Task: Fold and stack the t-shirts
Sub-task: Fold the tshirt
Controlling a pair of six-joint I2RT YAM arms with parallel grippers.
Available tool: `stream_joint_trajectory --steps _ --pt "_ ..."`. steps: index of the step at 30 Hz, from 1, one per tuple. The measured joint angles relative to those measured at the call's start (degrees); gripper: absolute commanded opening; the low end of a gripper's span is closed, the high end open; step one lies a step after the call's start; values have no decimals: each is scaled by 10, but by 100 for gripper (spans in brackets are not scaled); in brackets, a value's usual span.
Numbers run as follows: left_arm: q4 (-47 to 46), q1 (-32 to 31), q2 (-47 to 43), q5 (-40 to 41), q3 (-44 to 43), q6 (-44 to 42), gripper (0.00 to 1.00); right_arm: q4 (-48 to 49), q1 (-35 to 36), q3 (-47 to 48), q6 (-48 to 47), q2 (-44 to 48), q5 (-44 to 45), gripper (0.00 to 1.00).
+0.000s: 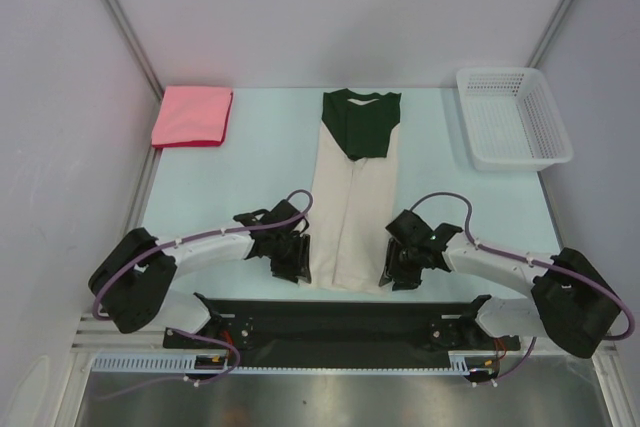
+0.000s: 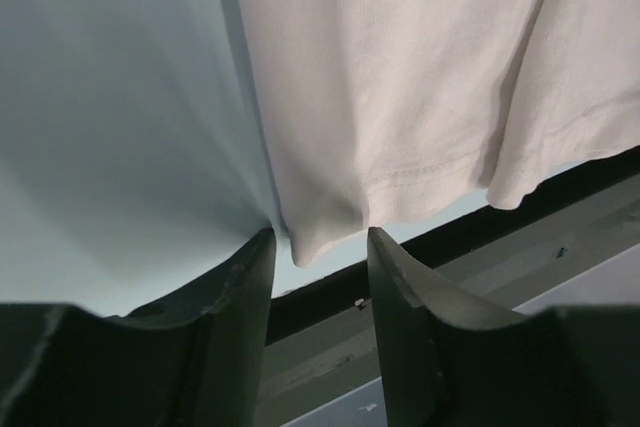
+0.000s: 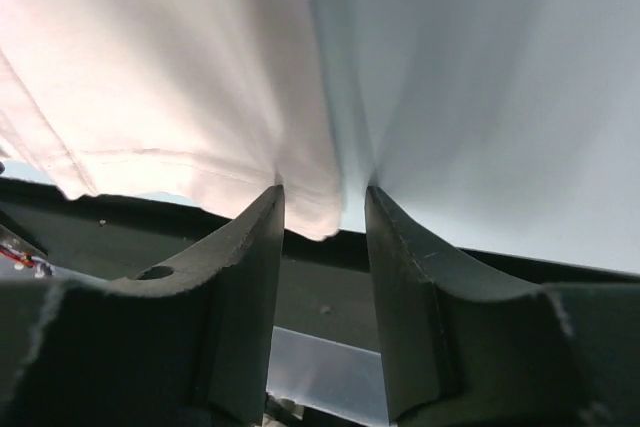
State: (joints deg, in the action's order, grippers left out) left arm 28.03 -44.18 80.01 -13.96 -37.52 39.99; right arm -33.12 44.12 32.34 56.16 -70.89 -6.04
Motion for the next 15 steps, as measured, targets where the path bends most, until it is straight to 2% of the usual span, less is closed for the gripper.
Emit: stream_joint_trajectory --steps 2,8,10,11,12,13,15 --pt "1 1 -3 -2 0 0 50 14 0 2 -5 -9 -8 36" --pt "0 3 7 -7 -1 -1 36 27 -1 0 -7 -17 -16 19" --pt "-1 5 17 -14 -5 -2 22 30 -2 -1 -8 -17 -19 12" --pt "-2 6 21 -17 -6 -3 16 31 -2 -1 -8 -17 -20 3" --pt "-2 7 24 -17 -6 -3 4 31 -3 -1 -9 -17 -20 0" --pt "-3 10 26 -19 -6 -4 0 31 -4 -1 -7 -17 -21 0" --pt "-3 14 26 -23 -6 -9 0 29 -6 -1 -7 -17 -21 0"
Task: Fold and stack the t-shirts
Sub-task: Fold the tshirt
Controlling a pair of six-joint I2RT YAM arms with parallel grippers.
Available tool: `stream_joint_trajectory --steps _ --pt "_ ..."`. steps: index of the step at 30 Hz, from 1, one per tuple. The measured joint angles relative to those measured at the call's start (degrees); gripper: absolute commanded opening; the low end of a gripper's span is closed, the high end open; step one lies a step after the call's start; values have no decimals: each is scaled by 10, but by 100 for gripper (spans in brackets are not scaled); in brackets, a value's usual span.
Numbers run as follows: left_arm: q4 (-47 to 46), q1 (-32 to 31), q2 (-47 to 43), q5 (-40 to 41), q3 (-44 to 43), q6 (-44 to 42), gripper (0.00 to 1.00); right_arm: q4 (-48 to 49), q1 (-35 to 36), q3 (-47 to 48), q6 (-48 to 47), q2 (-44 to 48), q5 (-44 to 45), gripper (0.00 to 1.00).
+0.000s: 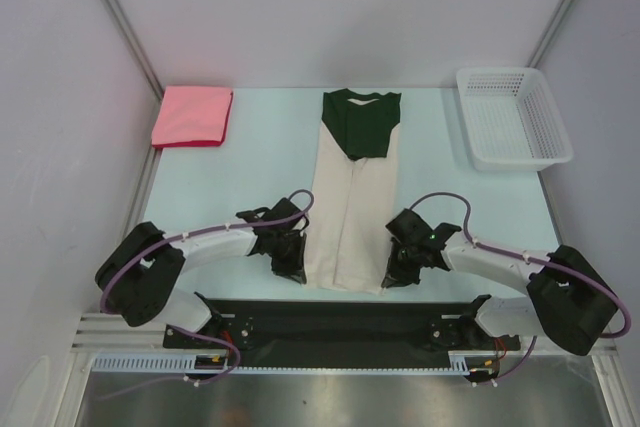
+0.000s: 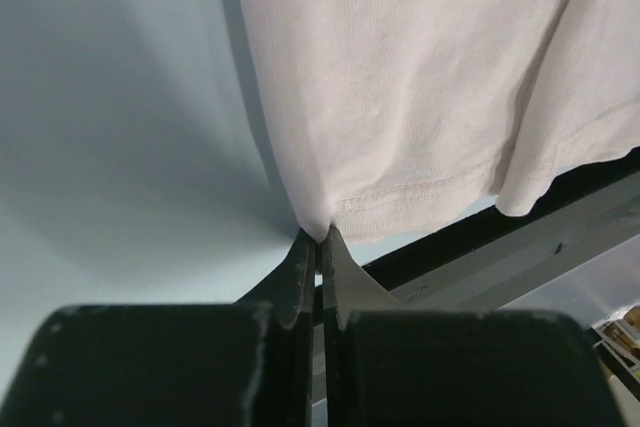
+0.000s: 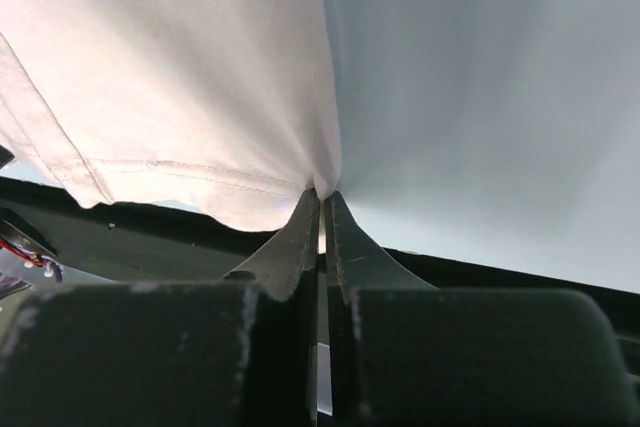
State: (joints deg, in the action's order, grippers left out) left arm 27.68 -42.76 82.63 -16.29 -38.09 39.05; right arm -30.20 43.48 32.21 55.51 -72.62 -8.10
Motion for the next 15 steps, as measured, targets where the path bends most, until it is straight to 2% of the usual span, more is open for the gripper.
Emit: stream_joint_trajectory --steps 11,15 --pt "-25 10 -29 -16 31 0 0 -8 -17 -55 -1 93 5 0" --pt "-41 10 -46 -30 49 0 0 2 -17 -67 -1 99 -3 0"
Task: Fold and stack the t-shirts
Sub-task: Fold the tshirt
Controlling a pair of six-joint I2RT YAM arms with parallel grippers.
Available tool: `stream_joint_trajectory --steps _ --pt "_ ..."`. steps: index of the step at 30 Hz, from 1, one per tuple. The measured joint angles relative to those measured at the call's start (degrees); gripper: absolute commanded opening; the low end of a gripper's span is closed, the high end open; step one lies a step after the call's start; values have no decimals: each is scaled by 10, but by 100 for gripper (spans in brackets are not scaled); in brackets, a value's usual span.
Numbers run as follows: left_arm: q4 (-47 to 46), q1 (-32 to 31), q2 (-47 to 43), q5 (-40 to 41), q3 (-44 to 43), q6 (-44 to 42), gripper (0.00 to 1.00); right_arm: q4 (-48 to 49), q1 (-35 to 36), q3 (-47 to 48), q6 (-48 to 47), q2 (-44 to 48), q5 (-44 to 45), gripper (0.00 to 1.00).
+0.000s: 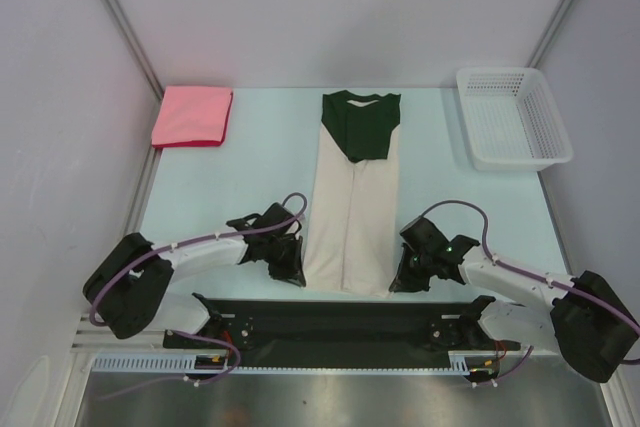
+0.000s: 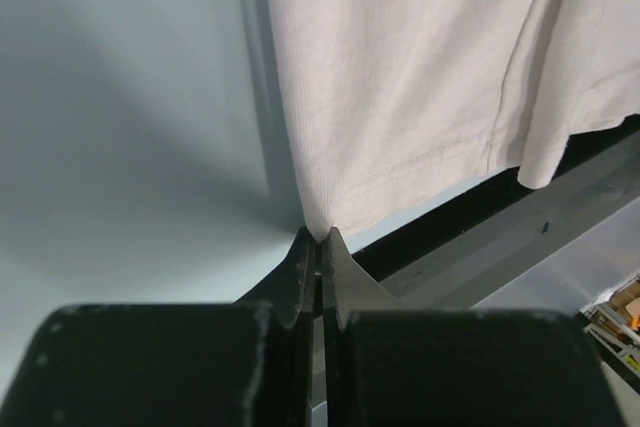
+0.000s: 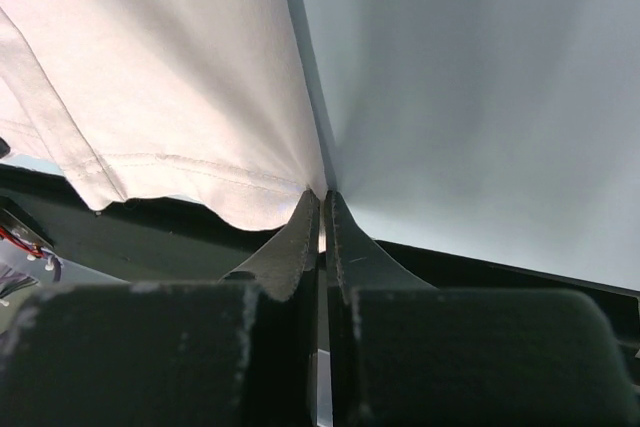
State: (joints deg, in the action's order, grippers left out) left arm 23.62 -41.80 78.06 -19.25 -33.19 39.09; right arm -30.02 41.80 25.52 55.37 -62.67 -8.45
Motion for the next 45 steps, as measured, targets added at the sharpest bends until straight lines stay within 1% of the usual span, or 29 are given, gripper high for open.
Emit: stream_joint_trajectory --steps 4,9,12,15,18,22,26,29,33,37,41,45 --pt "-19 0 -14 -14 12 5 0 2 2 -3 0 6 0 0" --pt "-47 1 -20 -35 32 13 0 -2 5 -14 1 43 0 0" --pt "-50 1 -39 -38 34 19 0 -10 -1 -13 0 64 0 0" --pt "-38 5 -68 -38 18 22 0 -33 -38 12 -15 71 -7 0" --pt "-36 31 -71 -39 -24 28 0 -44 -108 60 -48 50 -27 0" --pt "-38 87 -29 -39 -117 29 0 -45 -197 152 -109 -46 -58 0" --pt "-56 136 54 -42 -216 28 0 -44 -261 266 -175 -183 -84 0" --pt "-70 165 132 -52 -279 24 0 -43 -294 340 -209 -268 -98 0" --pt "-82 188 226 -57 -344 23 0 -53 -321 453 -245 -380 -121 0" --pt "-83 207 277 -65 -378 24 0 -64 -337 556 -271 -476 -142 0" --pt "-86 227 307 -79 -410 25 0 -85 -345 617 -286 -529 -158 0" --pt "-92 233 342 -93 -455 25 0 -98 -356 654 -295 -553 -170 0"
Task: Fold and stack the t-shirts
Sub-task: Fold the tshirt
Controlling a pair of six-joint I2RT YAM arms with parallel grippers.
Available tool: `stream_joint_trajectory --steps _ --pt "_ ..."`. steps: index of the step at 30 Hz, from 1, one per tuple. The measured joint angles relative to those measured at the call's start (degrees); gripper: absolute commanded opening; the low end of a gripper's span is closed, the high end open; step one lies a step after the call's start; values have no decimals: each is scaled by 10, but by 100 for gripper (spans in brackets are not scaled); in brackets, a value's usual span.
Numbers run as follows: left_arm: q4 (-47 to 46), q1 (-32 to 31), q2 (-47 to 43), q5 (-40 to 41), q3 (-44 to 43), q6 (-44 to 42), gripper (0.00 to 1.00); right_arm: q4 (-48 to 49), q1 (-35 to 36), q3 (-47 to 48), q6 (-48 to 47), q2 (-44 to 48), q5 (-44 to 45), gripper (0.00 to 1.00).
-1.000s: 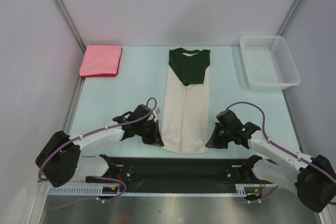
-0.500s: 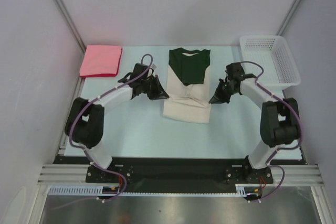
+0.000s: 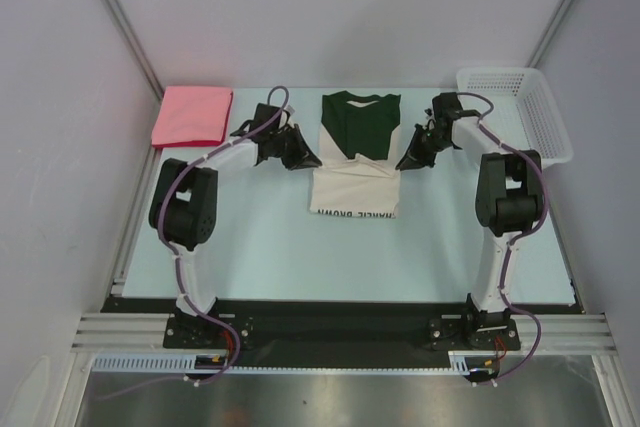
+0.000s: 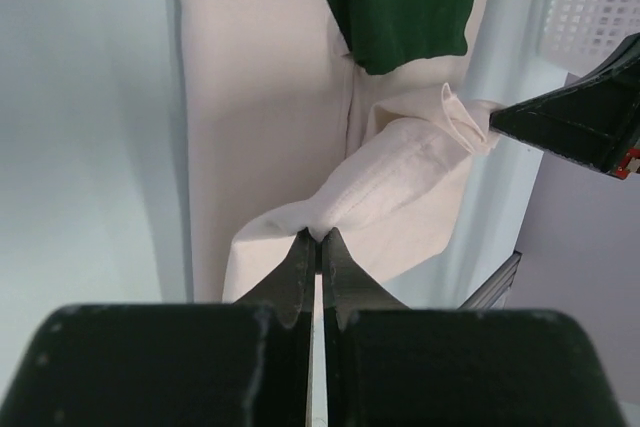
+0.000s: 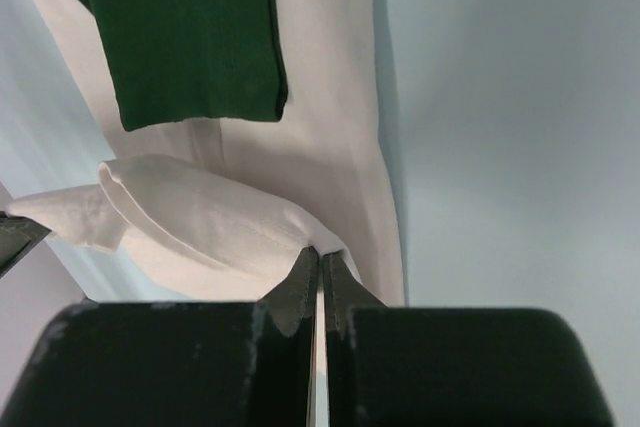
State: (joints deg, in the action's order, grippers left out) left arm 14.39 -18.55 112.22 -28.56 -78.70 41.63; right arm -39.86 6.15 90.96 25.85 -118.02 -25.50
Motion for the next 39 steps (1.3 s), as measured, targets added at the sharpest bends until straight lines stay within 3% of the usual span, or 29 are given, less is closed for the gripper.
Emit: stream_joint_trajectory --steps 11,19,24,29,39 --pt "0 0 40 -6 -29 5 0 -17 -17 37 -17 -43 -30 0" --pt "11 0 20 -6 -17 10 0 -36 -12 27 -23 -32 -40 0" --pt "26 -4 -105 -16 83 10 0 -50 18 -86 -19 89 -43 0" --pt "29 -25 -257 -32 212 16 0 -55 68 -227 5 268 -44 0" --pt "37 -87 -393 -49 407 50 0 -72 102 -452 88 525 -34 0"
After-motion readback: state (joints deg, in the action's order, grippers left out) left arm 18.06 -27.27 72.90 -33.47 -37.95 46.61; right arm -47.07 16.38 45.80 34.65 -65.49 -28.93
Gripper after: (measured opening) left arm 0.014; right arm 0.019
